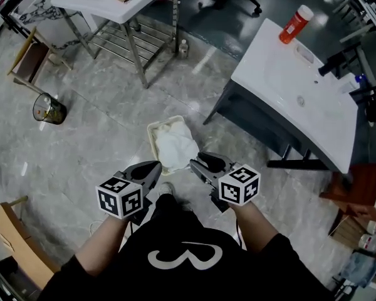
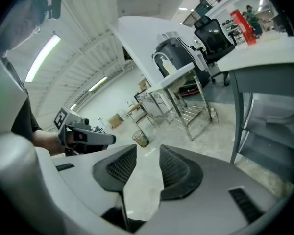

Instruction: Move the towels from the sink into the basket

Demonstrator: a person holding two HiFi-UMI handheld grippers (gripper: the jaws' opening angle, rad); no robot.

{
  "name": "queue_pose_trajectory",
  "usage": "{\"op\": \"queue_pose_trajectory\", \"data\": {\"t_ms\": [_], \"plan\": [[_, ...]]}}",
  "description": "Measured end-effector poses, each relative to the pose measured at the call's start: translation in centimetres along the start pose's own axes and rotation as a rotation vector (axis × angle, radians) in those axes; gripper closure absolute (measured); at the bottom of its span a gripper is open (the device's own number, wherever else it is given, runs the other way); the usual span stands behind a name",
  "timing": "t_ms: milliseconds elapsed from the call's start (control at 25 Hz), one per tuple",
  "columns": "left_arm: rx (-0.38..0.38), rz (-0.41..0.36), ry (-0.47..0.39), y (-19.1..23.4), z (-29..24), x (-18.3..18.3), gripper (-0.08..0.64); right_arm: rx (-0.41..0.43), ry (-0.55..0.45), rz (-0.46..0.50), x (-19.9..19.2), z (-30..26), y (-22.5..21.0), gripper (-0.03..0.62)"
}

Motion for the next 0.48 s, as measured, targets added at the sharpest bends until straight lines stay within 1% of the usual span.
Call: {"op": "queue_pose_trajectory", "data": {"t_ms": [160, 200, 280, 360, 480], "plan": [[-0.015, -0.062, -0.054, -4.7, 2.8, -0.4, 0.554, 0.048, -0.096, 0.078, 0.6, 5.6, 4.2, 0.557], [-0.021, -0.079, -0.07, -5.9, 3.6, -0.5, 0.554, 0.06, -0.115, 0.103, 0.7, 6.9, 5.2, 0.575], [-0.034, -0.114, -0.112, -8.4, 5.2, -0.7, 0.554, 0.094, -0.138, 0.152, 1.0, 9.3, 7.3, 0.589], [-0.045, -0.151, -0.162, -11.0, 6.9, -0.9, 0.554, 0.133, -0.152, 0.191, 1.3, 11.3, 9.3, 0.589], [-0.06, -0.204, -0.24, -14.6, 9.7, -1.0, 0.554, 0.149, -0.182, 0.256, 1.8, 14.2, 12.4, 0.589]]}}
Point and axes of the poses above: the fingertips, and each gripper's own axes: z backward along the fingers, y to its left, x out of its top, the point moved 10 cm from there along z, backward along the fingers, and after that the axes turned 13 degrees about y, right-handed, at the moved point
